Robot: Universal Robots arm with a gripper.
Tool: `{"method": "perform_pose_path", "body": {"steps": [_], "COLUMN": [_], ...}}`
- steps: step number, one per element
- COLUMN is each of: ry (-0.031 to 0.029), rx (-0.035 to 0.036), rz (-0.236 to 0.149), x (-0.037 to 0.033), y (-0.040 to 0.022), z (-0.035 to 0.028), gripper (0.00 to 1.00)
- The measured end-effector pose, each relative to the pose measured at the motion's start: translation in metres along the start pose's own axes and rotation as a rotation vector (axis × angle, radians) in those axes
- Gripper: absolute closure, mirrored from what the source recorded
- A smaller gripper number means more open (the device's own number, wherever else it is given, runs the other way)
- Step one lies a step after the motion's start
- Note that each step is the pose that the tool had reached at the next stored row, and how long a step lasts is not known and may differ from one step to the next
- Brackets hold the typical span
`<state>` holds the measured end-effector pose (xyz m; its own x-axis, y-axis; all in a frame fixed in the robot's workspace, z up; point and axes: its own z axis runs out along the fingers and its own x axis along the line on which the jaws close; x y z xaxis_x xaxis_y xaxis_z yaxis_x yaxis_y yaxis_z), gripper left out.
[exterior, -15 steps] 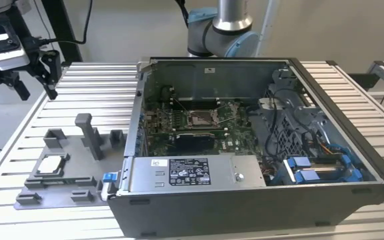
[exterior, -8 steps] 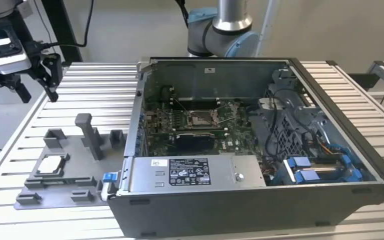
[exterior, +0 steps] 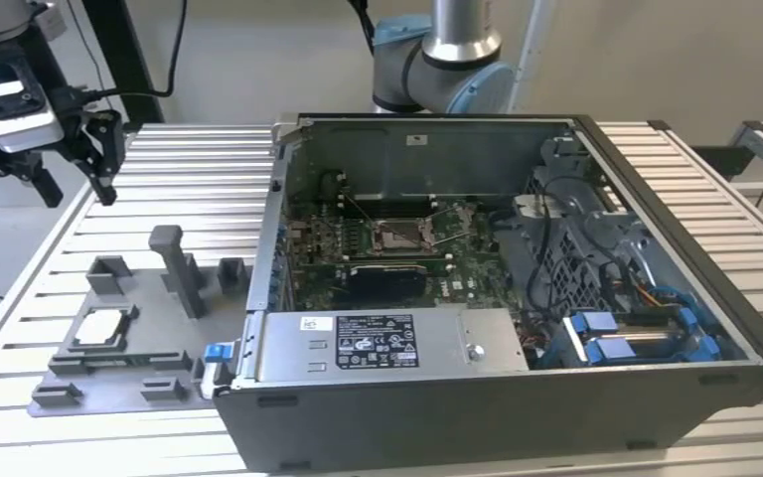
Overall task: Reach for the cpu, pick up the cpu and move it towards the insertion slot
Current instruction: 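Reach for the cpu, then pick up the cpu and move it towards the insertion slot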
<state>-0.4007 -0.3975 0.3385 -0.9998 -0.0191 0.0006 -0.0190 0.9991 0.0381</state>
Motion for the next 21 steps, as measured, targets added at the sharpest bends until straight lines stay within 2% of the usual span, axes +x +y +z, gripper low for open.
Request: {"method": "perform_pose_path", "body": {"steps": [6,7,12,15,21], "ry": [-0.0001,-0.0001,-0.0001,-0.0002,-0.0002], "rx": [0.0000,-0.0001,-0.0003,-0.0030,-0.0036], "rz": [0.000,0.000,0.000,0.000,0.000], "x": [0.0010,0.0010,0.0011,0.0011,0.0010], "y": [-0.0024,-0.0024,-0.0025,-0.0026,-0.0028], "z": [0.0000,0.0000,0.0012,0.0038,0.0087], "gripper": [1.00,0.00,0.00,0.00,0.00]}}
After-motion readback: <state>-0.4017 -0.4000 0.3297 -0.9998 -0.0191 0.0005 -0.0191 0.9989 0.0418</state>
